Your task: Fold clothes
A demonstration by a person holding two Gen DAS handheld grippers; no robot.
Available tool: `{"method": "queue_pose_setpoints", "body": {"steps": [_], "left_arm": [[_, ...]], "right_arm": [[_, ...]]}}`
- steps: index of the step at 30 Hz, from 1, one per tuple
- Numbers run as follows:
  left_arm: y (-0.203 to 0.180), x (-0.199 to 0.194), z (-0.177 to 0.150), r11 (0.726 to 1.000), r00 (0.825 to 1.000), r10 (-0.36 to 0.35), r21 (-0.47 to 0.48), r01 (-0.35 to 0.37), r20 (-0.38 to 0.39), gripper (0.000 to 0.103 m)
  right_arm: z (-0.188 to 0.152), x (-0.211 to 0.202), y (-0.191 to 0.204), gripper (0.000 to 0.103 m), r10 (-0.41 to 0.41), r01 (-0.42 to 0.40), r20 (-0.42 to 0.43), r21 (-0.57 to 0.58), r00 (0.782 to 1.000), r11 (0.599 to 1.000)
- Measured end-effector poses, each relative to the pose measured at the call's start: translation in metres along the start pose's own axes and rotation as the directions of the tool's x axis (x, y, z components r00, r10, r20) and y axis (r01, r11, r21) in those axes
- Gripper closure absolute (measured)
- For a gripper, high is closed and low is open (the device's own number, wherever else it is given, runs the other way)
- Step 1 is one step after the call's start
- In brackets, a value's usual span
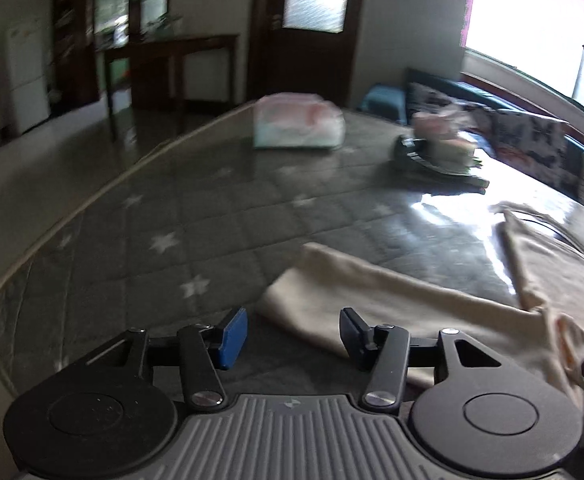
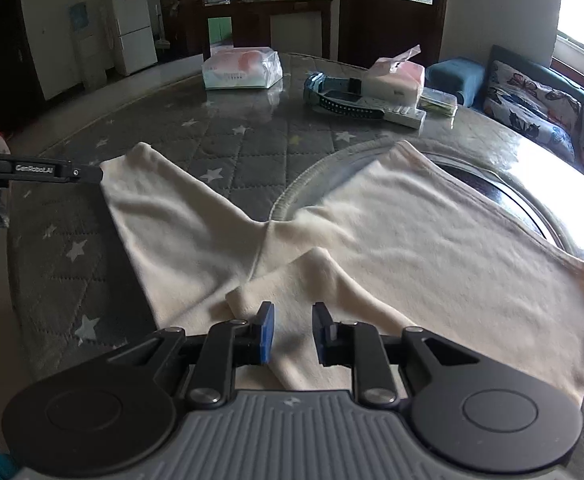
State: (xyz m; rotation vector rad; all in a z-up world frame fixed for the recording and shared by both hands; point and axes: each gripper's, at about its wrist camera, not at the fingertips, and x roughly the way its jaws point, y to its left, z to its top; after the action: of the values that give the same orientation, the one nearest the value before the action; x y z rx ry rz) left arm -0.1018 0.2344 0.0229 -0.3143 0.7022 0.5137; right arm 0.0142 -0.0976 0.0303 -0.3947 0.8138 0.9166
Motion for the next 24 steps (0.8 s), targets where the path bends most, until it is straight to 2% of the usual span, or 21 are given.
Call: {"method": "queue_pose_setpoints", "body": {"steps": [3,6,9,12,14,19,21,24], "left_arm": [[0.007,0.01,-0.001,0.998,0.999,-0.004,-0.057,0.003,-0.032,0.049],[0.008,0.014,-0.001,0.999,1.0,0.003,-0.051,-0.004,-0.015,0.053],[0.009,0.018,0.001,0.998,1.0,0.02,-0.055,-0.02,-0.003,0.069],[0.011,0.021,0.002,0.998,1.0,0.023,-0.062,-0.022,0.006,0.09],[0.01,0.02,0.004,0.997,1.0,0.018,-0.072,-0.017,0.013,0.096],[-0.004,-0.002,0.019,0.996,0.995,-0.035,-0.077,0.042,0.091,0.098],[-0.018,-0.016,0.027,0.994,0.989,-0.084,-0.061,0.092,0.122,0.098],[-0.048,-0.037,0.037,0.982,0.97,-0.182,-0.013,0.186,0.159,0.098]], "right_arm": [[-0.001,0.004,0.003,0.083,0.0,0.0,-0.015,-0.008,1.0,1.0],[-0.001,0.001,0.004,0.083,0.004,-0.004,-0.004,0.004,1.0,1.0],[-0.001,-0.003,0.003,0.083,-0.001,0.001,0.008,0.01,1.0,1.0],[-0.001,-0.007,0.0,0.083,-0.008,0.007,0.019,0.026,1.0,1.0],[-0.002,-0.013,-0.001,0.083,-0.013,0.012,0.032,0.038,0.999,0.999],[-0.007,-0.029,-0.01,0.083,-0.036,0.031,0.067,0.073,0.997,0.997],[-0.01,-0.037,-0.016,0.083,-0.054,0.047,0.08,0.092,0.995,0.995],[-0.014,-0.047,-0.027,0.083,-0.087,0.074,0.095,0.129,0.992,0.989]]}}
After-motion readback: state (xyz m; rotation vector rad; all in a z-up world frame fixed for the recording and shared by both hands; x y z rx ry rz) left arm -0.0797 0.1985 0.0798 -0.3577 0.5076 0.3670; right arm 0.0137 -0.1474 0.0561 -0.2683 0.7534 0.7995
